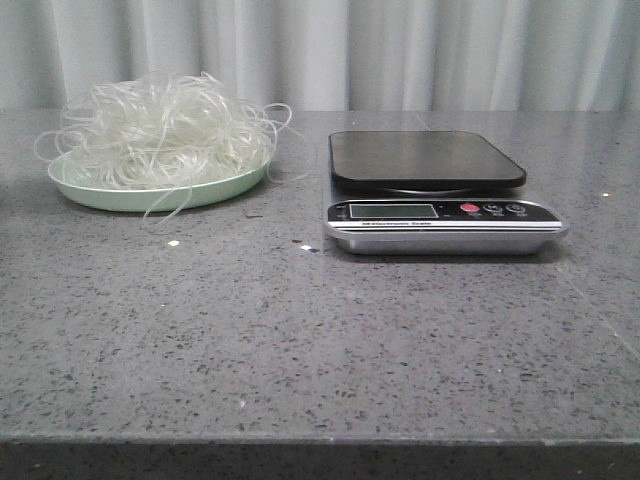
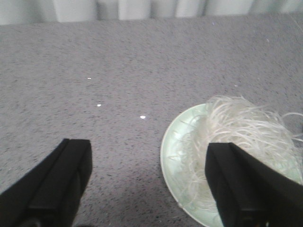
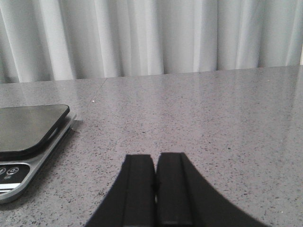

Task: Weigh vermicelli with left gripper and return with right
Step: 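Lower the left gripper into the vermicelli pile and close on it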

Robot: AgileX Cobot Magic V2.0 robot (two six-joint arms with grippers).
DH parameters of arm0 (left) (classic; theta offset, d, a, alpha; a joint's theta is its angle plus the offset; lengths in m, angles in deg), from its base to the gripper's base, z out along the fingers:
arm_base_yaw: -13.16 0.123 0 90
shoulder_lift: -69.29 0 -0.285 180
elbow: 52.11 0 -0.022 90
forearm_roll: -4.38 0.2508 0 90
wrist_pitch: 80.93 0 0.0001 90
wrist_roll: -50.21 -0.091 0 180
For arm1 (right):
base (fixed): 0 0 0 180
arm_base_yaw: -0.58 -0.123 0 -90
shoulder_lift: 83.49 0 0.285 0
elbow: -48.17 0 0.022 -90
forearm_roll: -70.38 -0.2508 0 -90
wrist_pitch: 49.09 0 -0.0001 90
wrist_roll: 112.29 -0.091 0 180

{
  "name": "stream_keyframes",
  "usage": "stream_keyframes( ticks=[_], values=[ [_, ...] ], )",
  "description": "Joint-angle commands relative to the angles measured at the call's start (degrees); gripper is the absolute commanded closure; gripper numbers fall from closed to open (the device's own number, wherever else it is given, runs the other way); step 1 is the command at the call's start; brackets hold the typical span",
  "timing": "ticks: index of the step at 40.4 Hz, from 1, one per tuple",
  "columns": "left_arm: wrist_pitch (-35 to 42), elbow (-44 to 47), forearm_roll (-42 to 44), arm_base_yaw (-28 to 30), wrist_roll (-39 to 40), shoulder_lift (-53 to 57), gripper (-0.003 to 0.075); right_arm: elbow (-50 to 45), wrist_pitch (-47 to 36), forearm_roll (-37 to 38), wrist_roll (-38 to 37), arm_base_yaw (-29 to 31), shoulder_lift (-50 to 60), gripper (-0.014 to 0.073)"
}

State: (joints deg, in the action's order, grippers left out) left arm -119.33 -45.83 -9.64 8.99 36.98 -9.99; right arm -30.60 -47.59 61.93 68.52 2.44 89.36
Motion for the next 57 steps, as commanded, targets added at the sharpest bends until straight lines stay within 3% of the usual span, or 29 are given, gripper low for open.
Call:
stream_keyframes(
  ticks=[1, 7, 15, 25, 43, 49, 57],
  values=[
    [-1.2, -6.9, -9.0, -0.1, -7.1, -2.2, 0.0130, 0.4, -5.1, 0.0, 0.1, 0.4, 0.9, 0.0443],
    [-6.4, -11.8, -18.6, -0.8, -16.7, -7.2, 0.0130, 0.4, -5.1, 0.0, 0.1, 0.4, 0.9, 0.0443],
    [-10.8, -13.3, -18.4, -4.9, -23.0, -13.5, 0.0130, 0.4, -5.1, 0.0, 0.1, 0.4, 0.9, 0.0443],
    [-11.9, -13.3, -14.0, -9.3, -23.2, -20.8, 0.0130, 0.4, -5.1, 0.0, 0.1, 0.4, 0.9, 0.0443],
    [-5.3, -13.3, -10.5, -9.6, -23.2, -28.9, 0.0139, 0.4, -4.9, 0.0, 0.1, 0.4, 0.9, 0.0443],
    [-6.1, -13.3, -10.6, -9.6, -23.2, -30.0, 0.0229, 0.4, -4.8, 0.0, 0.1, 0.4, 0.9, 0.0443],
    [-6.7, -13.3, -10.6, -9.6, -23.2, -30.1, 0.0521, 0.4, -4.7, 0.0, 0.1, 0.4, 0.9, 0.0443]
  ],
)
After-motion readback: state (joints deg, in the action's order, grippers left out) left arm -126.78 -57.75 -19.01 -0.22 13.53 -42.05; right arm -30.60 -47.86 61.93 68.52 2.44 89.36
